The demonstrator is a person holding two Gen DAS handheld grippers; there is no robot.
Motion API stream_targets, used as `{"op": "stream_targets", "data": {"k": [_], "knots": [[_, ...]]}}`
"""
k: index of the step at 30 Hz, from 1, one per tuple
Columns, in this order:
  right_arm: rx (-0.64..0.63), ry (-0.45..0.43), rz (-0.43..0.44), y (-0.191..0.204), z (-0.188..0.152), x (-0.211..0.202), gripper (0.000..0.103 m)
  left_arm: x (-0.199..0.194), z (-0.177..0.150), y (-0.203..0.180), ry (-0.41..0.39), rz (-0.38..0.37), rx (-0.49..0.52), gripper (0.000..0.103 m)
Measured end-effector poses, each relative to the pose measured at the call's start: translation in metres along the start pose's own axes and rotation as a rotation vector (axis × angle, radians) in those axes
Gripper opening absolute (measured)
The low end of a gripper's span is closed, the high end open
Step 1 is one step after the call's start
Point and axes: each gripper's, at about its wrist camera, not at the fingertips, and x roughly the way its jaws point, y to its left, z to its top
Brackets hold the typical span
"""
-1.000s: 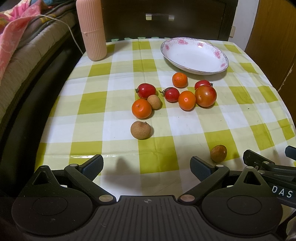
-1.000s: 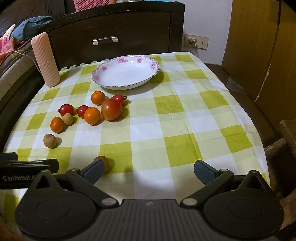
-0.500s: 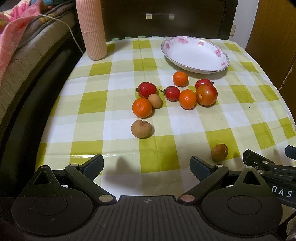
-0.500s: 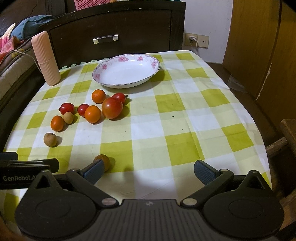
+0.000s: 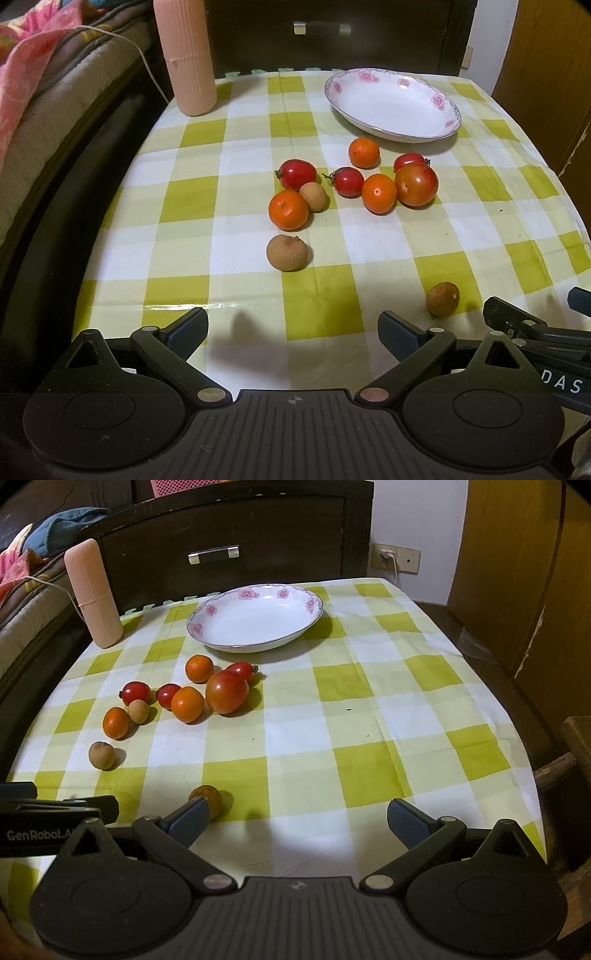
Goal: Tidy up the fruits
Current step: 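Close the left gripper on a brown longan while the right gripper grasps another longan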
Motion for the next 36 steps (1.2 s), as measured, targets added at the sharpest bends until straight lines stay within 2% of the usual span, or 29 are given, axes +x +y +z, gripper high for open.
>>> {"op": "stream_targets", "data": {"k": [7, 13, 15, 17, 20, 23, 33, 36], "knots": [[-0.018, 0.019, 0.024, 0.001, 0.001, 0.003, 0.101, -0.002, 0.001, -0.001, -0.001, 0.029, 0.028, 0.1], [-0.078, 0.021, 0.082, 0.008, 0.004, 0.006, 0.096, -0.005, 0.003, 0.008, -0.013, 0.062, 0.009, 0.1], [-0.103, 0.02, 0.111, 0.013, 0.006, 0.007, 0.091, -0.005, 0.004, 0.01, -0.011, 0.058, 0.0, 0.101], [-0.129, 0.032, 0.14, 0.018, 0.008, 0.011, 0.078, -0.006, 0.005, 0.01, -0.012, 0.035, -0.005, 0.101], [-0.169, 0.068, 0.168, 0.026, 0.009, 0.021, 0.063, -0.004, 0.005, 0.007, -0.026, 0.062, 0.023, 0.101], [-0.188, 0.087, 0.195, 0.031, 0.008, 0.028, 0.05, -0.002, 0.007, 0.009, -0.021, 0.059, 0.012, 0.101], [-0.231, 0.096, 0.218, 0.04, 0.016, 0.044, 0.041, 0.009, 0.011, 0.012, -0.019, 0.068, 0.009, 0.099], [-0.259, 0.088, 0.209, 0.041, 0.013, 0.041, 0.033, 0.015, 0.016, 0.017, -0.01, 0.039, -0.015, 0.095]]}}
